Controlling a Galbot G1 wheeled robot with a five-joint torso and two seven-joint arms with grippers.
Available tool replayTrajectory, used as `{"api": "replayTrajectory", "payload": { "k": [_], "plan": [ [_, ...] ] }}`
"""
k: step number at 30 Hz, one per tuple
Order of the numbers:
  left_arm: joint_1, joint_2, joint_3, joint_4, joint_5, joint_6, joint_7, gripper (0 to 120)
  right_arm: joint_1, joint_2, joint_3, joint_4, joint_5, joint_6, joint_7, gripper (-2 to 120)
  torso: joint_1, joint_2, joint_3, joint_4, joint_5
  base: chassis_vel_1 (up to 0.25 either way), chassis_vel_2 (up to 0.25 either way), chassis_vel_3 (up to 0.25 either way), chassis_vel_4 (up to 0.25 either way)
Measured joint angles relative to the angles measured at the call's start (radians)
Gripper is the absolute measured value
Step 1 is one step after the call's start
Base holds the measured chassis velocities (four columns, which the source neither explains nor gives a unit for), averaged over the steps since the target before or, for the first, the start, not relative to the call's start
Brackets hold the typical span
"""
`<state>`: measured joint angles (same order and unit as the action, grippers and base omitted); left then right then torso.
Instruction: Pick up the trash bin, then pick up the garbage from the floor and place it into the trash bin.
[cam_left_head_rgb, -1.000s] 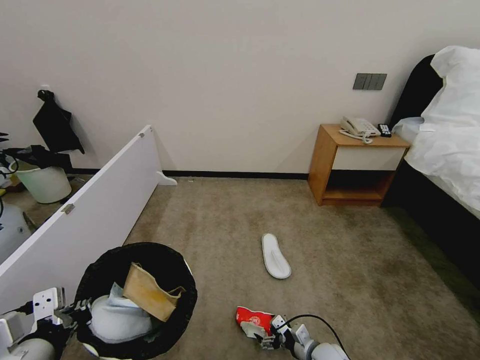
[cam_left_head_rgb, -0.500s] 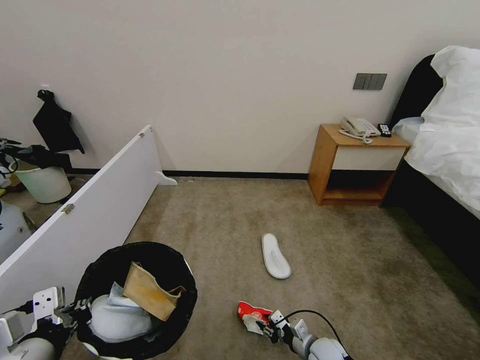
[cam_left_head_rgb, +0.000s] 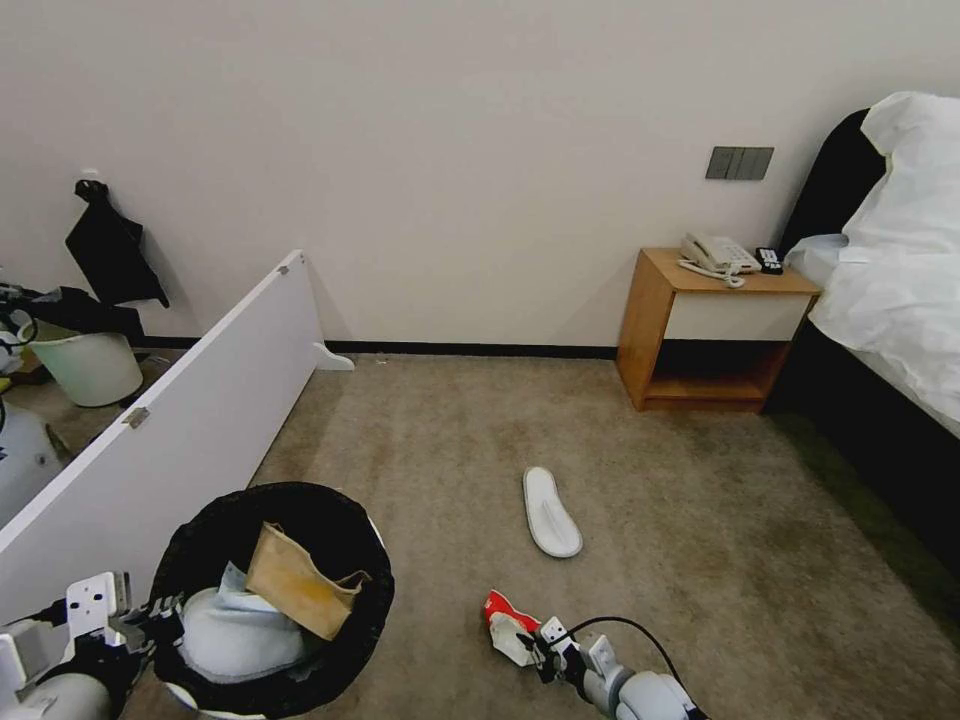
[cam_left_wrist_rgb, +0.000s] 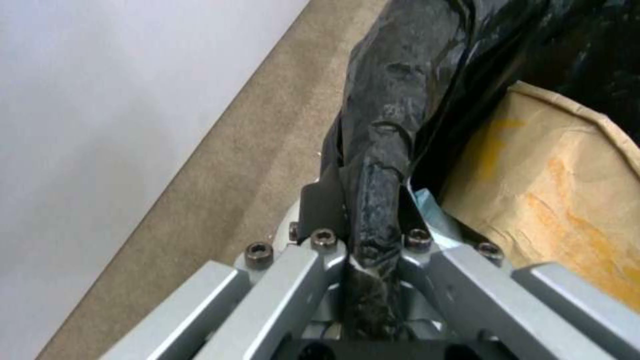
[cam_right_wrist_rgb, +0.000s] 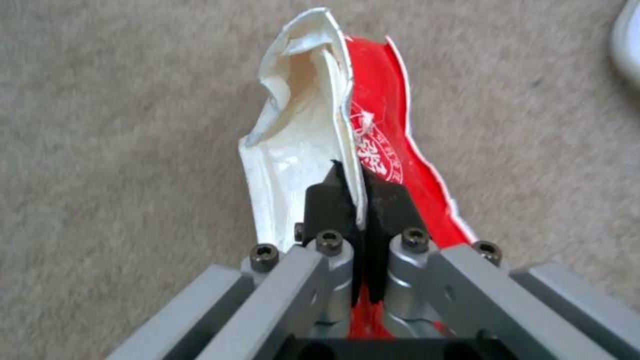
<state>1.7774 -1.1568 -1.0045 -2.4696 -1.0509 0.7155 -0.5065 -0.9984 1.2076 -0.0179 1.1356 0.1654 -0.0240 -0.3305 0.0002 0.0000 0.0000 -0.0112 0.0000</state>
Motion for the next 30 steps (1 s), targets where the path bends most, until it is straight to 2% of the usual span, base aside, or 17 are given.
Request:
{"api": "replayTrajectory", "payload": {
  "k": [6, 8, 12, 16, 18, 20, 21, 22, 24, 25, 28, 30],
  "plan": [
    [0.011, 0.009, 0.011, 0.000, 0.003, 0.000, -0.003, 2, -0.019, -0.008, 0.073, 0.076, -0.005, 0.036, -0.006, 1, 0.000, 0.000, 0.000, 0.0002, 0.0002, 0.000, 0.000, 0.000, 0.000],
    [0.012, 0.023, 0.022, 0.002, -0.002, 0.000, -0.005, 2, -0.037, -0.029, 0.130, 0.162, 0.005, 0.076, -0.013, 1, 0.000, 0.000, 0.000, 0.0001, 0.0004, 0.000, 0.000, 0.000, 0.000],
    [0.002, 0.048, 0.047, 0.003, -0.019, 0.003, -0.011, 2, -0.075, -0.109, 0.213, 0.327, 0.102, 0.120, -0.015, 1, 0.000, 0.000, 0.000, -0.0003, 0.0000, 0.000, 0.000, 0.000, 0.000],
    [-0.005, 0.061, 0.061, 0.006, -0.026, 0.005, -0.013, 2, -0.088, -0.147, 0.241, 0.402, 0.164, 0.123, -0.012, 1, 0.000, 0.000, 0.000, -0.0004, 0.0002, 0.000, 0.000, 0.000, 0.000],
    [-0.034, 0.084, 0.084, 0.019, -0.041, 0.007, -0.017, 2, -0.101, -0.209, 0.269, 0.551, 0.309, 0.120, -0.006, 1, 0.000, 0.000, 0.000, -0.0001, 0.0002, 0.000, 0.000, 0.000, 0.000],
    [-0.037, 0.086, 0.086, 0.021, -0.043, 0.007, -0.017, 2, -0.101, -0.213, 0.271, 0.566, 0.320, 0.120, -0.006, 1, 0.000, 0.000, 0.000, -0.0001, 0.0003, 0.000, 0.000, 0.000, 0.000],
    [-0.058, 0.096, 0.099, 0.031, -0.050, 0.008, -0.018, 2, -0.097, -0.235, 0.280, 0.643, 0.382, 0.119, -0.006, 1, 0.000, 0.000, 0.000, 0.0000, -0.0004, 0.000, 0.000, 0.000, 0.000],
    [-0.058, 0.096, 0.099, 0.031, -0.050, 0.008, -0.018, 2, -0.097, -0.235, 0.280, 0.643, 0.382, 0.119, -0.006, 1, 0.000, 0.000, 0.000, 0.0000, -0.0004, 0.000, 0.000, 0.000, 0.000],
    [-0.104, 0.112, 0.129, 0.054, -0.061, 0.010, -0.025, 2, -0.061, -0.259, 0.260, 0.746, 0.507, 0.115, -0.012, 1, 0.000, 0.000, 0.000, 0.0002, 0.0000, 0.000, 0.000, 0.000, 0.000],
    [-0.104, 0.112, 0.129, 0.054, -0.061, 0.010, -0.025, 2, -0.061, -0.259, 0.260, 0.746, 0.507, 0.115, -0.012, 1, 0.000, 0.000, 0.000, 0.0002, 0.0000, 0.000, 0.000, 0.000, 0.000],
    [-0.146, 0.125, 0.153, 0.072, -0.072, 0.011, -0.032, 2, -0.004, -0.291, 0.211, 0.813, 0.629, 0.095, -0.030, 1, 0.000, 0.000, 0.000, 0.0001, -0.0003, 0.000, 0.000, 0.000, 0.000],
    [-0.155, 0.128, 0.158, 0.076, -0.075, 0.012, -0.033, 2, 0.014, -0.300, 0.191, 0.825, 0.665, 0.086, -0.036, 1, 0.000, 0.000, 0.000, -0.0001, -0.0003, 0.000, 0.000, 0.000, 0.000]
  ]
}}
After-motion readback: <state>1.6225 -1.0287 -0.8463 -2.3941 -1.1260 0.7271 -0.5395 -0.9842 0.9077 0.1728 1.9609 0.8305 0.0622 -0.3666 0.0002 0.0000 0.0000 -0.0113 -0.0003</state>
